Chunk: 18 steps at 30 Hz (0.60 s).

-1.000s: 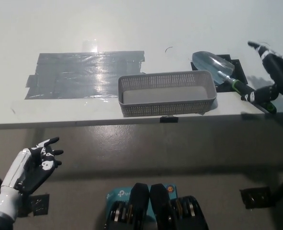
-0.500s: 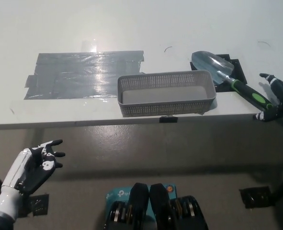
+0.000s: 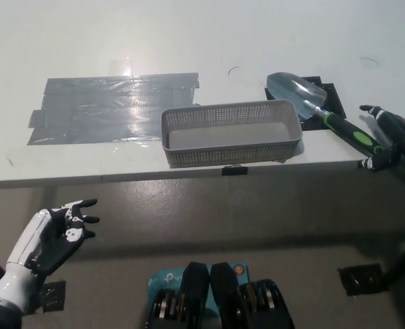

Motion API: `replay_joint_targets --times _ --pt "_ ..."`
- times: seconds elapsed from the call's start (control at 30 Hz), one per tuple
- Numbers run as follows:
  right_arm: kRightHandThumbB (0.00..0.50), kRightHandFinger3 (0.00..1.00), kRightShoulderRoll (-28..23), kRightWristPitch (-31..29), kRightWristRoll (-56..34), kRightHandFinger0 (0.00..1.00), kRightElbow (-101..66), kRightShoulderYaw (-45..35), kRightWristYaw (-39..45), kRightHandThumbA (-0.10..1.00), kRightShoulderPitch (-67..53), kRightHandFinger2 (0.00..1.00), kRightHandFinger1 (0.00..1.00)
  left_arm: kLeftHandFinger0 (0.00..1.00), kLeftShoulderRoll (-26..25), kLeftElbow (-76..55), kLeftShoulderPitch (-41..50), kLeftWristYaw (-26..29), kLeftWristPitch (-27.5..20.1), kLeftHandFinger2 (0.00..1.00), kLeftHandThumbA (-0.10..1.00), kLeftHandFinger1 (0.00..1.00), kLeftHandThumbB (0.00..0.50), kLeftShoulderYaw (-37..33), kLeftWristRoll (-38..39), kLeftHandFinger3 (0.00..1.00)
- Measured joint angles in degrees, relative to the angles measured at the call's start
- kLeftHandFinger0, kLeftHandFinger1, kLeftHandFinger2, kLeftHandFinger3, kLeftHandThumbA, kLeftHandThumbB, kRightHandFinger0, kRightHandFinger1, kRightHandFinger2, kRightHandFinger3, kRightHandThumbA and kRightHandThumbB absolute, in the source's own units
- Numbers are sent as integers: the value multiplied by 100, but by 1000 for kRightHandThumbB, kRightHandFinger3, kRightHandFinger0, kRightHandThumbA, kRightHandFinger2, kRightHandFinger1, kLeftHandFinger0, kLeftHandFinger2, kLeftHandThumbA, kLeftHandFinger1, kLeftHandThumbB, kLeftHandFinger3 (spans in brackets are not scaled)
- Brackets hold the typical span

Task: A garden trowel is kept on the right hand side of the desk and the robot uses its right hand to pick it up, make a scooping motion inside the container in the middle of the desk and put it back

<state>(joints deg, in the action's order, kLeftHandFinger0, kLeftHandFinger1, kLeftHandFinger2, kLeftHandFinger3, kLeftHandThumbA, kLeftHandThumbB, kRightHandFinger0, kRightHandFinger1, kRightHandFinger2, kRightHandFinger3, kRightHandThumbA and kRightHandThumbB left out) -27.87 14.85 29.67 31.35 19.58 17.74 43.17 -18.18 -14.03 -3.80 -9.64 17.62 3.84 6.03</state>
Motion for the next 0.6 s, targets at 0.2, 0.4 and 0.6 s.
replay_joint_targets --times 0.2,0.4,0.6 --pt "249 1000 -222 -131 104 1000 180 751 784 234 553 1000 1000 621 -1 0 -12 -80 35 812 461 692 0 -3 20 975" --pt "242 1000 -341 -332 228 1000 107 1215 1384 -90 1237 1000 1000 690 -28 -25 -98 -187 182 867 444 754 0 -15 54 975" --pt "258 1000 -425 -611 362 1000 227 1474 1641 -100 1428 1000 1000 712 -106 -105 -49 -301 337 899 406 791 0 -20 68 972"
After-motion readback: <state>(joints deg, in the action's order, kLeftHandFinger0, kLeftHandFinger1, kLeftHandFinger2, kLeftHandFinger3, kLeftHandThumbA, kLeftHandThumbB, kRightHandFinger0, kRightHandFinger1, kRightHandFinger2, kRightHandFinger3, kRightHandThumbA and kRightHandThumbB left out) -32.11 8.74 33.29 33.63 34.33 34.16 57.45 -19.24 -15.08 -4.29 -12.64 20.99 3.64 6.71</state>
